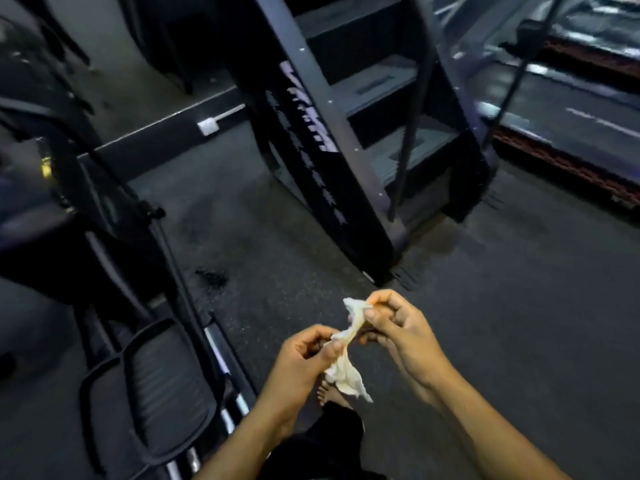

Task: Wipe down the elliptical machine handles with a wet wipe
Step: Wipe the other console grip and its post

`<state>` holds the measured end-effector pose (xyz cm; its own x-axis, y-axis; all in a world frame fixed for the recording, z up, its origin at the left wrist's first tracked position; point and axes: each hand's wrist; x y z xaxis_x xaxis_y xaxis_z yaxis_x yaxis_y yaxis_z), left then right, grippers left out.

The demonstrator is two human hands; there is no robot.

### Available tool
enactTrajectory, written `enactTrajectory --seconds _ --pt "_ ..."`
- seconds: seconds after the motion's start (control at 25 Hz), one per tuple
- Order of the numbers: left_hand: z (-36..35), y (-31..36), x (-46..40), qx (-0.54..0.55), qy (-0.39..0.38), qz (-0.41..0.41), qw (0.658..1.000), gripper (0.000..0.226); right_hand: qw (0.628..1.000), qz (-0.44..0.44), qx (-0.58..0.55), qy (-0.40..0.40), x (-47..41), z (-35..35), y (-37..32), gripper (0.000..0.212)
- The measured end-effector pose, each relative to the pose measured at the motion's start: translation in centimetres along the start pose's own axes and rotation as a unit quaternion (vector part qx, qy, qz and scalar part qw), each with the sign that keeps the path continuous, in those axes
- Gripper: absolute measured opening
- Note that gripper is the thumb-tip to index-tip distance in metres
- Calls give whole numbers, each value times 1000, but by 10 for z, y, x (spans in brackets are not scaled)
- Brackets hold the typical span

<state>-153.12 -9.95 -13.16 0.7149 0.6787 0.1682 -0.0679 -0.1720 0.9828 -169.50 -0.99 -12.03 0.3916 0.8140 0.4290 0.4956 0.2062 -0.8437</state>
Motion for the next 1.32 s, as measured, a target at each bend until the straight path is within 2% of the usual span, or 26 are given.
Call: enactTrajectory --seconds 0.12,0.24,0.36,0.44,0.56,0.76,0.84,0.92,1.0,1.08,1.12,1.24,1.28,1.32 --pt "39 17 -27 49 67 19 996 32 994 -35 -52 -85 -60 -34 -35 20" --pt "71 37 -46 54 120 6 991 32 990 -54 -5 -132 -110 -78 -53 19" --pt "98 54 -56 -43 150 -59 986 26 983 -50 41 -173 -146 -121 -61 26" --pt "114 60 -66 -87 217 -53 971 22 971 -39 92 -216 -169 -146 -70 28" --pt "137 66 -87 -75 338 -59 936 23 951 -28 129 -280 -203 -176 -89 25" --pt "171 80 -130 -283 450 -96 842 31 902 57 229 -362 -265 -223 -118 34" --pt "186 90 -151 -316 489 -88 808 27 884 72 246 -392 -292 -248 -123 32" --pt "194 97 -159 -292 508 -99 804 17 874 99 267 -393 -304 -262 -123 28" --pt "207 101 -163 -198 538 -113 812 6 869 96 266 -406 -320 -280 -120 23" --pt "221 111 -165 -121 569 -114 805 11 864 67 251 -431 -334 -301 -117 26" --pt "232 111 -164 -92 588 -116 795 11 854 39 247 -456 -341 -315 -115 34" --pt "275 111 -153 -45 623 -126 770 29 784 -41 320 -530 -349 -363 -103 65" --pt "291 111 -148 -55 624 -125 770 34 764 -50 346 -542 -350 -380 -97 62" --pt "304 112 -144 -68 622 -124 770 35 759 -58 348 -547 -350 -395 -94 52"
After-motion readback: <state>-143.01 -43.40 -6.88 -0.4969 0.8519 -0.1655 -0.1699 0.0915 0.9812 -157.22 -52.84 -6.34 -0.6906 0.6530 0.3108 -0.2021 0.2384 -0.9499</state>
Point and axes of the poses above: each hand's wrist, its own x-axis away from the middle knuckle, its own z-axis out of the back of the hand, y = z × x, and after that the axes turned 10 degrees about -z, right-handed
